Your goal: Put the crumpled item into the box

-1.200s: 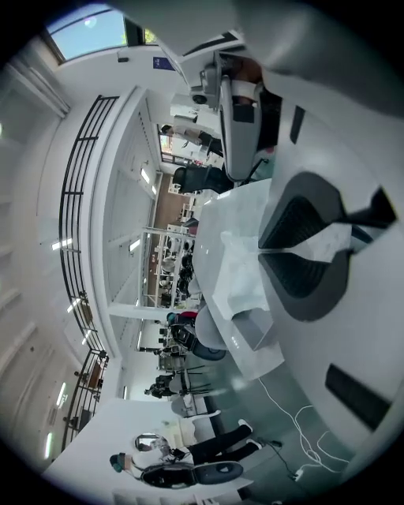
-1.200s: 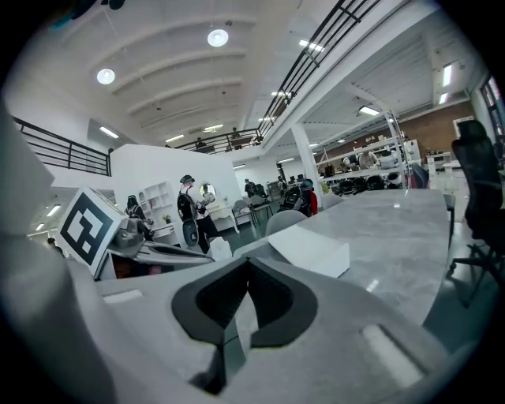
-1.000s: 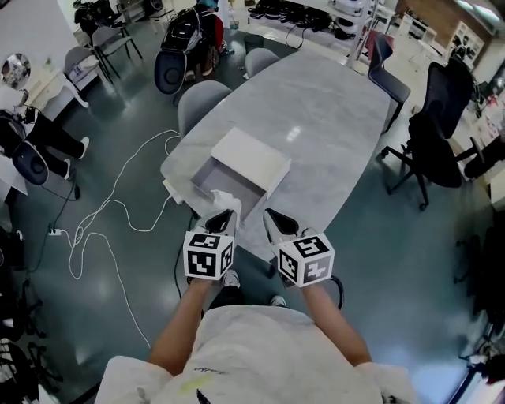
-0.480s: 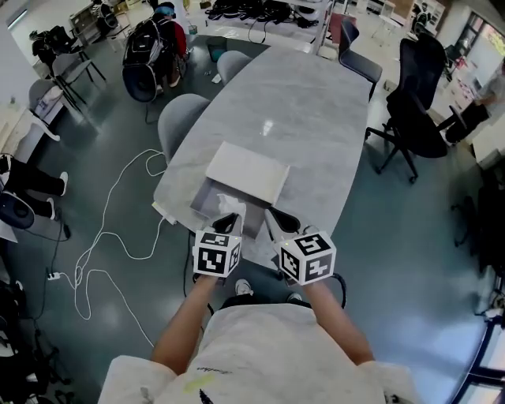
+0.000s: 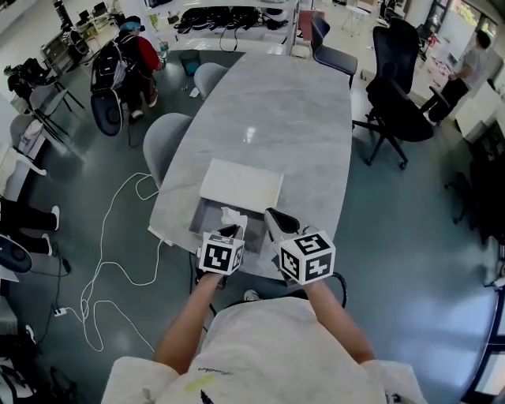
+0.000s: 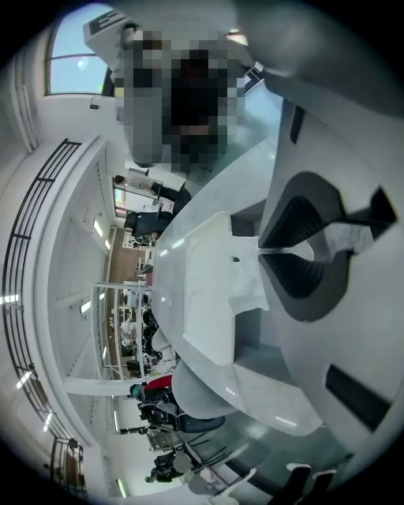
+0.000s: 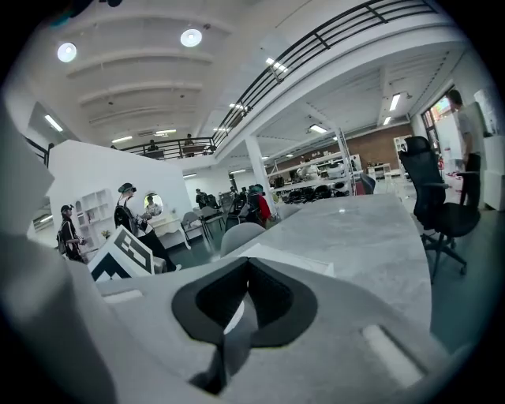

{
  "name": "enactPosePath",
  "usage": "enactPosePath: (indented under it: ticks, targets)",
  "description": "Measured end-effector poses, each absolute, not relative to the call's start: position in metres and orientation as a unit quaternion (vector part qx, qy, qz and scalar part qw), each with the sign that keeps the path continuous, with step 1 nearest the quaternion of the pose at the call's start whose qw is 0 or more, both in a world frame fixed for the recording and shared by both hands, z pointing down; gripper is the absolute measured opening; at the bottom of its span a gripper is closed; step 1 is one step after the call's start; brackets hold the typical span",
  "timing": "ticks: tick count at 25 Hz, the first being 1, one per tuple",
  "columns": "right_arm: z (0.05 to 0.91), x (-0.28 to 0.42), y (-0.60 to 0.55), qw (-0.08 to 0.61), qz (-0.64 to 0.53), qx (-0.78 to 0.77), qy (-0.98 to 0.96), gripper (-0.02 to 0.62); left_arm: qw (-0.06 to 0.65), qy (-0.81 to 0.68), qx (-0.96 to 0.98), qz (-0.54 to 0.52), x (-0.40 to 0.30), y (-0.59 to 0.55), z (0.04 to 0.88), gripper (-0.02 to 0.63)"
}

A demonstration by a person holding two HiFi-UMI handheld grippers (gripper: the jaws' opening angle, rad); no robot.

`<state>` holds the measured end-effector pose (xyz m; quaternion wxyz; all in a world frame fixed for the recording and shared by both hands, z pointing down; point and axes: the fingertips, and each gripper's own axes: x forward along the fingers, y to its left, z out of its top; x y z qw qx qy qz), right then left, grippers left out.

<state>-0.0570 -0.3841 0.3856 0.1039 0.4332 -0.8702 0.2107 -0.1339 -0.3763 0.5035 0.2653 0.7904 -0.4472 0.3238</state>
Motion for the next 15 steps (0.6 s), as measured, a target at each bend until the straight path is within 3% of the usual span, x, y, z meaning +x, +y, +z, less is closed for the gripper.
enactPosePath:
  ticks: [15]
  targets:
    - [0.395,-0.068,-0.409,0.095,0.218,0.446,-0.863,0.005,0.268,-0.411,0.784,0.380,-0.139,-0.391,0.539,0.025]
